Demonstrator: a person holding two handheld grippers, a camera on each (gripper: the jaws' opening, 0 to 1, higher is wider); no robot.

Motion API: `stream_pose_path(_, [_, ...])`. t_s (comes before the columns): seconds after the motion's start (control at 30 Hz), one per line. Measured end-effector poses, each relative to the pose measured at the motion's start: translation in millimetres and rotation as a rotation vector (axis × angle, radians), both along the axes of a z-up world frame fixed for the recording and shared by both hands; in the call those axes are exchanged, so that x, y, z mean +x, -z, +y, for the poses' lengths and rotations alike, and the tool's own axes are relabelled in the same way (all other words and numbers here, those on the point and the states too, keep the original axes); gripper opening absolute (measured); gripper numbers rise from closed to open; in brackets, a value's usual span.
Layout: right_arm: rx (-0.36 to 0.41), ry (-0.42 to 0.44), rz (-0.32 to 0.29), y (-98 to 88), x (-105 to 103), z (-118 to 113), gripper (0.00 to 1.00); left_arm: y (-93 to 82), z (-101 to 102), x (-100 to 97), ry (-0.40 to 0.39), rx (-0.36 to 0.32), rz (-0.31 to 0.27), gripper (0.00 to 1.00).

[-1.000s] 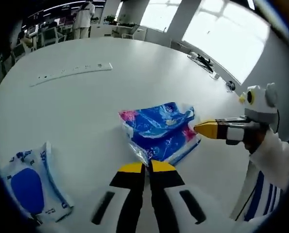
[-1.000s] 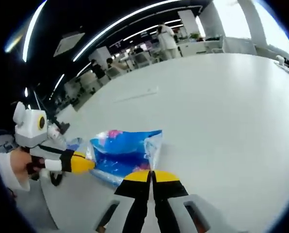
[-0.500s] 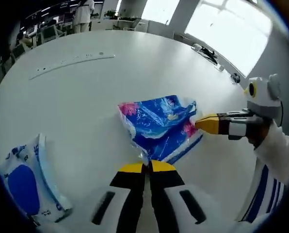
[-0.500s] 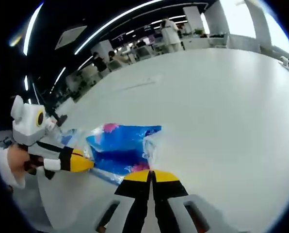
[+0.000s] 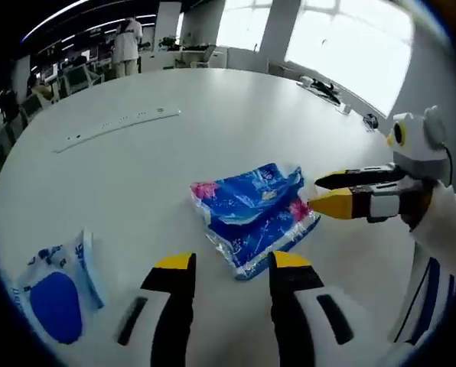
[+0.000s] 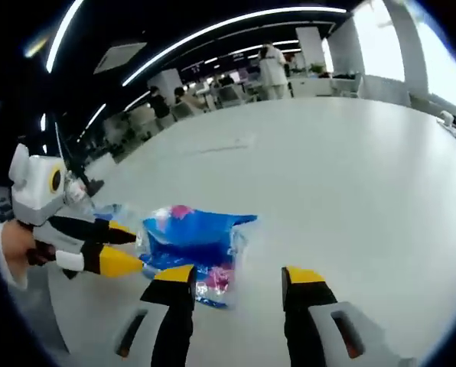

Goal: Arrange the tabletop items into an orderly group along one side of the table until the central work area is clear of visible clutter.

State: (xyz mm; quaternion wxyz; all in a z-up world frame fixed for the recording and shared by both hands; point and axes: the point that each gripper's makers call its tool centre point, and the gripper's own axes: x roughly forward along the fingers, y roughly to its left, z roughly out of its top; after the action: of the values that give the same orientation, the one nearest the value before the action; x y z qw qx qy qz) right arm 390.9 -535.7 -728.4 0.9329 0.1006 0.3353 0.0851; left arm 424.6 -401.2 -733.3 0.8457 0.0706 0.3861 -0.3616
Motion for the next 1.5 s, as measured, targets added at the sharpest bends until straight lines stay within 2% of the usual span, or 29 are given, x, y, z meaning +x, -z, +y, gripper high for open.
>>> stream_pose_path(0.07, [0.021, 0.005, -0.025, -9.7, -4, 3, 0.50, -9.4, 4, 0.7, -0.012, -0.026, -0.011, 0.57])
stream_pose_path(0.2, [0.019, 0.011, -0.053, -21.5, -15, 9, 0.62, -25.8, 18, 0.4, -0.024, -0.045, -0.054, 0.71])
stream_pose_path(0.3, [0.031, 0.031, -0.063, -29.3, -28, 15, 0.67, -35.7, 32, -3.0, -0.013, -0.039, -0.083, 0.77])
stream_pose_path(0.5, [0.026, 0.061, -0.067, -33.8, -47, 31, 0.66, -50.6, 58, -11.3, 0.011, -0.049, -0.105, 0.76])
stream_pose_path(0.67, [0.013, 0.091, -0.062, -38.5, -59, 51, 0.65, -62.8, 99, -16.7, 0.024, -0.049, -0.128, 0.75])
stream_pose_path(0.8, [0.000, 0.111, -0.074, -46.7, -70, 64, 0.65, -65.7, 126, -14.0, 0.027, -0.052, -0.141, 0.75])
stream_pose_path(1.0, [-0.022, 0.137, -0.061, -52.7, -79, 70, 0.64, -77.4, 131, -18.9, 0.092, -0.072, -0.178, 0.75])
stream_pose_path(1.2, [-0.029, 0.133, -0.058, -58.3, -76, 80, 0.64, -82.0, 144, -16.4, 0.081, -0.096, -0.170, 0.74])
stream_pose_path(1.37, [-0.047, 0.126, -0.044, -56.4, -78, 87, 0.63, -84.0, 164, -19.8, 0.075, -0.101, -0.179, 0.74])
stream_pose_path(1.5, [-0.056, 0.101, -0.037, -54.9, -76, 99, 0.63, -84.2, 188, -19.3, 0.044, -0.102, -0.183, 0.74])
